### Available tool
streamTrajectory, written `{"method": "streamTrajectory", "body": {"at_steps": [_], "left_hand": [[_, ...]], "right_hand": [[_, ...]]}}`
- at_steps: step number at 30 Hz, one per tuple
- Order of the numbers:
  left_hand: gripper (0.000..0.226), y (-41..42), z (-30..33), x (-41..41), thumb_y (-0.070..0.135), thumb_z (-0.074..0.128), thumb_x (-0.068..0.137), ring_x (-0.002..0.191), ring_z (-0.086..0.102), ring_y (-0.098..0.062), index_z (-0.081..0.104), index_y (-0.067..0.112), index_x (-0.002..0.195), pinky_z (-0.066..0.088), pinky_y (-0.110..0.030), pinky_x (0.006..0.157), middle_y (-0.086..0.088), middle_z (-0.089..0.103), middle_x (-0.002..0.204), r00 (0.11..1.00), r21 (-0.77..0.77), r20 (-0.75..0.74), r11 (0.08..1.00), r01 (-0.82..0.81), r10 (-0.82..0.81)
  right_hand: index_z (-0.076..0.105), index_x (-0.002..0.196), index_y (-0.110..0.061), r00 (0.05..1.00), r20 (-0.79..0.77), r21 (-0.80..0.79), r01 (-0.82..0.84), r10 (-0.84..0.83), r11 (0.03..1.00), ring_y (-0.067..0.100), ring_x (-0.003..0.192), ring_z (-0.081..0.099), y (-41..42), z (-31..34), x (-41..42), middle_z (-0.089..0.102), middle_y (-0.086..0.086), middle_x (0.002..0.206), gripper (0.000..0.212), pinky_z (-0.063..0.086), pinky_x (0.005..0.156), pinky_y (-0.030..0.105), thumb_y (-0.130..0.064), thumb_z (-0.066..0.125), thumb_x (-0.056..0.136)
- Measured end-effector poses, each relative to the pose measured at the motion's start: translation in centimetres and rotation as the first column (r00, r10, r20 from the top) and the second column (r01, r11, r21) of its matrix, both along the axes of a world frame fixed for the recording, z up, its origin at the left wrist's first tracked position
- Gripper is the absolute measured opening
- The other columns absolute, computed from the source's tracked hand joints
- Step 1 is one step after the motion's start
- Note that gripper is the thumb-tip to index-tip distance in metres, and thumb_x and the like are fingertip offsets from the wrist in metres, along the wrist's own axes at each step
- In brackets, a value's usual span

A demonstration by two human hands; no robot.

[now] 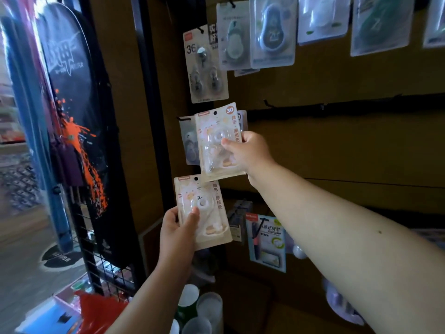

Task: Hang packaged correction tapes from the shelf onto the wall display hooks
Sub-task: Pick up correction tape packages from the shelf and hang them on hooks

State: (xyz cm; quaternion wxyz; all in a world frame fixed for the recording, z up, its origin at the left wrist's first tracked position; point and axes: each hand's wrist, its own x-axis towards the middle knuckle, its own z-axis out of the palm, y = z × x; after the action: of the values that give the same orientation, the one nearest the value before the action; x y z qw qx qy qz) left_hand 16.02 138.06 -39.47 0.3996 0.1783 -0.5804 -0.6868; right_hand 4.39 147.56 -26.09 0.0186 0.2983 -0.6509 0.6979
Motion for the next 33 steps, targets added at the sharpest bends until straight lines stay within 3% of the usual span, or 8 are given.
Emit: {"method": "streamTrajectory", "body": {"at_steps": [4, 9, 15, 20, 23, 28, 30, 33], "left_hand": [[0.029, -0.6, 0.4, 0.1, 0.029, 0.064, 0.092, 0.083, 0.074, -0.019, 0.055, 0.019, 0.117, 0.06, -0.037, 0.067, -0.005, 0.071, 0.105, 1.0, -0.032, -0.003, 0.999, -0.017, 0.017], [0.027, -1.3, 0.3, 0.6, 0.028, 0.064, 0.092, 0.088, 0.073, -0.023, 0.055, 0.018, 0.116, 0.061, -0.04, 0.069, -0.008, 0.07, 0.108, 1.0, -0.014, -0.013, 1.0, -0.023, 0.022], [0.029, -1.9, 0.5, 0.8, 0.026, 0.062, 0.094, 0.085, 0.072, -0.02, 0.053, 0.016, 0.12, 0.057, -0.027, 0.055, -0.007, 0.068, 0.109, 0.999, -0.008, -0.018, 0.999, -0.04, 0.04], [0.03, -1.4, 1.3, 0.4, 0.026, 0.062, 0.093, 0.083, 0.072, -0.016, 0.054, 0.015, 0.12, 0.056, -0.023, 0.053, -0.005, 0.069, 0.107, 0.999, -0.04, -0.024, 0.999, -0.03, 0.029], [0.03, -0.9, 1.8, 0.3, 0.026, 0.064, 0.093, 0.085, 0.074, -0.018, 0.056, 0.015, 0.119, 0.059, -0.028, 0.058, -0.005, 0.071, 0.107, 0.999, -0.036, -0.032, 0.999, -0.005, 0.004], [0.027, -0.1, 2.3, 0.1, 0.023, 0.065, 0.092, 0.087, 0.075, -0.02, 0.062, 0.015, 0.117, 0.059, -0.03, 0.062, -0.006, 0.074, 0.104, 0.997, -0.06, -0.067, 0.998, 0.035, -0.039], [0.027, 0.2, 2.6, 0.0, 0.024, 0.064, 0.092, 0.09, 0.074, -0.024, 0.064, 0.013, 0.117, 0.06, -0.035, 0.068, -0.008, 0.075, 0.104, 0.995, -0.093, -0.068, 0.994, 0.061, -0.068], [0.027, 0.6, 3.2, 0.0, 0.026, 0.063, 0.093, 0.091, 0.074, -0.025, 0.066, 0.012, 0.117, 0.061, -0.039, 0.074, -0.009, 0.075, 0.103, 0.991, -0.118, -0.085, 0.988, 0.096, -0.106]], "right_hand": [[0.065, 0.111, -0.005, 0.998, 0.019, 0.015, 0.059, -0.059, 0.998, 0.022, 0.092, 0.069, -0.8, -0.3, -0.8, 0.07, 0.007, 0.108, 0.027, 0.058, 0.072, 0.032, -0.02, 0.067, 0.088], [0.064, 0.112, -0.004, 0.992, 0.041, 0.045, 0.116, -0.118, 0.992, 0.01, 0.066, 0.06, -1.7, -0.1, -1.7, 0.068, 0.006, 0.106, 0.027, 0.041, 0.036, 0.011, -0.019, 0.065, 0.089], [0.063, 0.11, -0.008, 0.961, -0.026, 0.167, 0.277, -0.277, 0.946, 0.027, 0.089, 0.069, -2.2, 0.4, -3.9, 0.068, 0.008, 0.106, 0.03, 0.053, 0.064, 0.029, -0.028, 0.066, 0.088], [0.06, 0.11, -0.008, 0.934, -0.078, 0.275, 0.357, -0.349, 0.893, 0.026, 0.085, 0.064, -1.1, -1.3, -4.1, 0.066, 0.007, 0.104, 0.039, 0.034, 0.046, 0.024, -0.04, 0.064, 0.087], [0.053, 0.105, -0.012, 0.918, -0.077, 0.19, 0.396, -0.388, 0.898, 0.016, 0.075, 0.059, 0.2, -3.4, -2.3, 0.062, 0.003, 0.101, 0.033, 0.037, 0.047, 0.023, -0.038, 0.064, 0.087], [0.064, 0.096, -0.007, 0.999, 0.036, 0.286, -0.042, 0.033, 0.957, 0.021, 0.084, 0.066, 1.5, -6.2, 2.0, 0.069, 0.008, 0.095, 0.044, 0.048, 0.066, 0.027, -0.048, 0.068, 0.081], [0.067, 0.093, -0.012, 0.976, 0.127, 0.232, -0.203, 0.177, 0.951, 0.016, 0.083, 0.07, 1.6, -6.7, 2.8, 0.073, 0.005, 0.095, 0.025, 0.057, 0.071, 0.028, -0.034, 0.073, 0.081], [0.068, 0.098, -0.013, 0.971, 0.122, 0.149, -0.224, 0.207, 0.963, 0.02, 0.086, 0.072, 1.4, -6.7, 3.2, 0.073, 0.007, 0.099, 0.018, 0.06, 0.078, 0.038, -0.017, 0.074, 0.082]]}}
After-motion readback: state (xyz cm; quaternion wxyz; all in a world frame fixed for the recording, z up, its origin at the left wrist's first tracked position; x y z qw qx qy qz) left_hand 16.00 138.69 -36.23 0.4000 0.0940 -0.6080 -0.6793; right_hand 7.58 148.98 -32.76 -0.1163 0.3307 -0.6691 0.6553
